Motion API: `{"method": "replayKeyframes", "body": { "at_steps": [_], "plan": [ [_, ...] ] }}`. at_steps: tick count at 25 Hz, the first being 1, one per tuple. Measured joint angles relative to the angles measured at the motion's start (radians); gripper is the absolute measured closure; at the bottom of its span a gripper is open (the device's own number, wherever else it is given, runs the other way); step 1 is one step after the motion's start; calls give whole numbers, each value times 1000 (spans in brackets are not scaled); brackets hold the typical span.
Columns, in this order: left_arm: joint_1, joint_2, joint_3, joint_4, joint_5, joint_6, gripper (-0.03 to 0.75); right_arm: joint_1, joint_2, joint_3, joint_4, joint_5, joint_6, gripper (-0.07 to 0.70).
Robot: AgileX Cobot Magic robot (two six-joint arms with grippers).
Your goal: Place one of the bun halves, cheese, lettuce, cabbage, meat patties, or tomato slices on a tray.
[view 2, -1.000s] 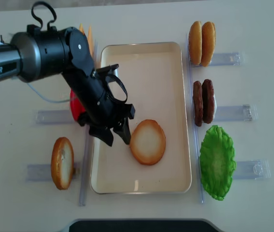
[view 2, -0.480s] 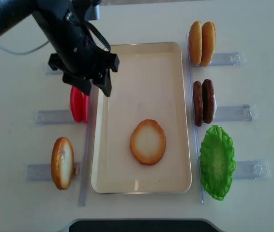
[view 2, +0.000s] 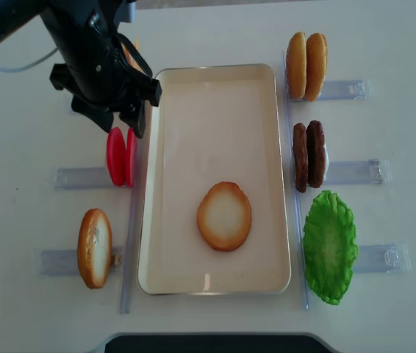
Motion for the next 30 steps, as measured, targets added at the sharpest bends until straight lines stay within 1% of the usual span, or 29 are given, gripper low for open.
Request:
{"method": "replayKeyframes", "body": {
  "at_steps": [3, 9, 13, 16, 20, 30],
  "plan": [
    [73, 0, 0, 9, 0, 18, 272, 0, 0, 0, 0, 0, 0, 48],
    [253, 0, 0, 68, 0, 82, 272, 0, 0, 0, 0, 0, 0, 48],
    [342, 0, 0, 81, 0, 124, 272, 0, 0, 0, 0, 0, 0, 48],
    [391, 0, 0, 89, 0, 151, 272, 0, 0, 0, 0, 0, 0, 48],
    [430, 0, 0, 93, 0, 182, 272, 0, 0, 0, 0, 0, 0, 48],
    [438, 0, 0, 92, 0, 235, 272, 0, 0, 0, 0, 0, 0, 48]
  ]
}}
